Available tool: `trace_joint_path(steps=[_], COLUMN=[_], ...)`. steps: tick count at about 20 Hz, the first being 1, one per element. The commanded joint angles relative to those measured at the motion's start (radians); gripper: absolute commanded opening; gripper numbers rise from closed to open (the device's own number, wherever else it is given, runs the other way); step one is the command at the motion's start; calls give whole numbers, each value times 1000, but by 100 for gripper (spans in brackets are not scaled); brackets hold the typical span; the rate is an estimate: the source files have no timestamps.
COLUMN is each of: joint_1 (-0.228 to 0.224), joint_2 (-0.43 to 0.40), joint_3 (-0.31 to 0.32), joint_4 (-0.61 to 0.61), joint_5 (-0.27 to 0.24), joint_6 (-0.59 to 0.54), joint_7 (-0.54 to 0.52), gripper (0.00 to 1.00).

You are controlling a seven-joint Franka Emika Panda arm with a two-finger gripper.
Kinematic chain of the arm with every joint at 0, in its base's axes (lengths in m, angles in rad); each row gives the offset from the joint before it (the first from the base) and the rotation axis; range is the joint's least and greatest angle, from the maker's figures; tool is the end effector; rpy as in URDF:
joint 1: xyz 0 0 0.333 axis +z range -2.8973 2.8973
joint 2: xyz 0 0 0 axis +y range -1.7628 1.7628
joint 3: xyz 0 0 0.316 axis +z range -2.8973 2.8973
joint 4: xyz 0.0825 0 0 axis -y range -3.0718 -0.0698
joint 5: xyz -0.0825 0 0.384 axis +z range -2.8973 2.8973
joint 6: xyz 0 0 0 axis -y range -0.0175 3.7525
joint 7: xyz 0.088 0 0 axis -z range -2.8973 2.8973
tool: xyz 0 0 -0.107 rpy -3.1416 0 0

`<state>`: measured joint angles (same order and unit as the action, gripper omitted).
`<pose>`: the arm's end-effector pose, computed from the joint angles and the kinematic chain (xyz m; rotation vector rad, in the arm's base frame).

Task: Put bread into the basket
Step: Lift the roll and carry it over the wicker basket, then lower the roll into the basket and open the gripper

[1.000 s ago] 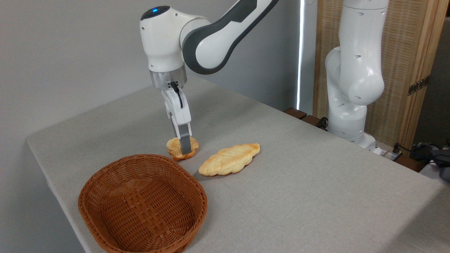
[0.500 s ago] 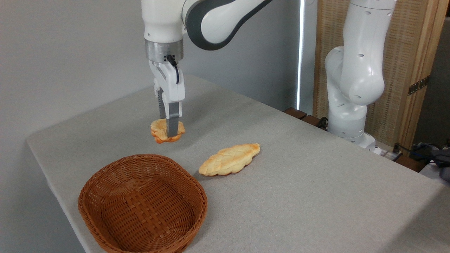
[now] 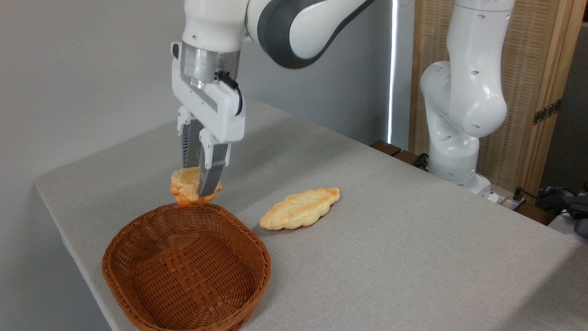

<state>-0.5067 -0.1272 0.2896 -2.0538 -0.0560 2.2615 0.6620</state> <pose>0.5378 -0.1142 0.5254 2.8138 -1.2680 0.5291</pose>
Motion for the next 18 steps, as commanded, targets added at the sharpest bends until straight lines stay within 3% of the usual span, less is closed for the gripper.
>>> trace_joint_path(steps=[1, 2, 6, 8, 18], joint_1=[-7, -6, -7, -9, -10], joint_2=[86, 104, 156, 187, 212], joint_3=[6, 6, 6, 3, -3], joint_4=[20, 20, 20, 20, 20], joint_5=[-25, -36, -88, -94, -96], joint_6=[93, 128, 211, 249, 253], joint_7=[-8, -12, -12, -15, -18], gripper=[72, 79, 82, 100, 100])
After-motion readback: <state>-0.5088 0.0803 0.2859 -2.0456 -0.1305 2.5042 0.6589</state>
